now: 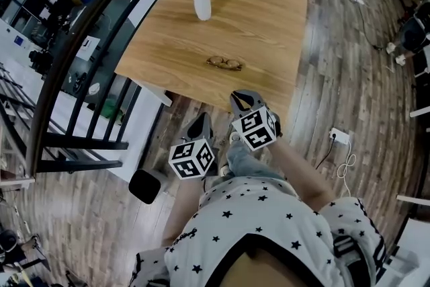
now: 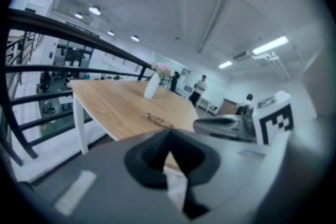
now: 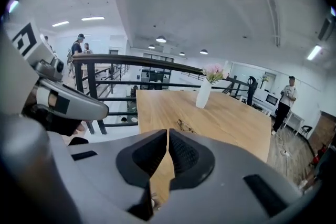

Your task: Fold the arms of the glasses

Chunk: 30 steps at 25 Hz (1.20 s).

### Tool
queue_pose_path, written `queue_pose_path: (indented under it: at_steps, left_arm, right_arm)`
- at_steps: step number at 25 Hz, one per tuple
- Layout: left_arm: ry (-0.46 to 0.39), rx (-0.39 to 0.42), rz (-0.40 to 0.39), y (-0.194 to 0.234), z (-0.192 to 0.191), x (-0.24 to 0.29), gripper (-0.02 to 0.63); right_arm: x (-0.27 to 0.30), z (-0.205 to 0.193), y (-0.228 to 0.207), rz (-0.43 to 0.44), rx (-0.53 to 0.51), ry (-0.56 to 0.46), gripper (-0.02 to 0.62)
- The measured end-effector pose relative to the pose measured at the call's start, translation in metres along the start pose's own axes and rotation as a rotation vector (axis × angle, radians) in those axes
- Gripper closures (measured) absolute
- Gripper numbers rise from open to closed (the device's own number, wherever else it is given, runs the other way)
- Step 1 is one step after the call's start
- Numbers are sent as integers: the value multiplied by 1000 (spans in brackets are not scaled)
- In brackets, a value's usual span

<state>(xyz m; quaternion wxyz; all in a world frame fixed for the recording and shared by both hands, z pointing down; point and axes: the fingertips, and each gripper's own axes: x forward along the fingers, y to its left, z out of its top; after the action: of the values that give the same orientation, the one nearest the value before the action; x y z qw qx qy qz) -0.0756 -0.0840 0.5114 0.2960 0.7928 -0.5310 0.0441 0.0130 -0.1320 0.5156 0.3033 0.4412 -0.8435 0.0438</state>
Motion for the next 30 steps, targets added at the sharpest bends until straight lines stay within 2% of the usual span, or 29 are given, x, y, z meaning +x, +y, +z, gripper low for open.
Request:
queue_pose_path:
  at_steps: [11, 21, 30]
  left_arm:
    - [-14, 23, -17, -19, -14, -19, 600]
    - [-18, 32, -7, -23, -23, -32, 600]
    - [-19, 37, -17, -27, -21, -31, 600]
  right_arm:
    - [-49, -2, 20, 4, 106, -137, 572]
    - [-70, -21, 35, 27, 188, -148, 573]
    - [-76, -17, 34, 27, 187, -154, 578]
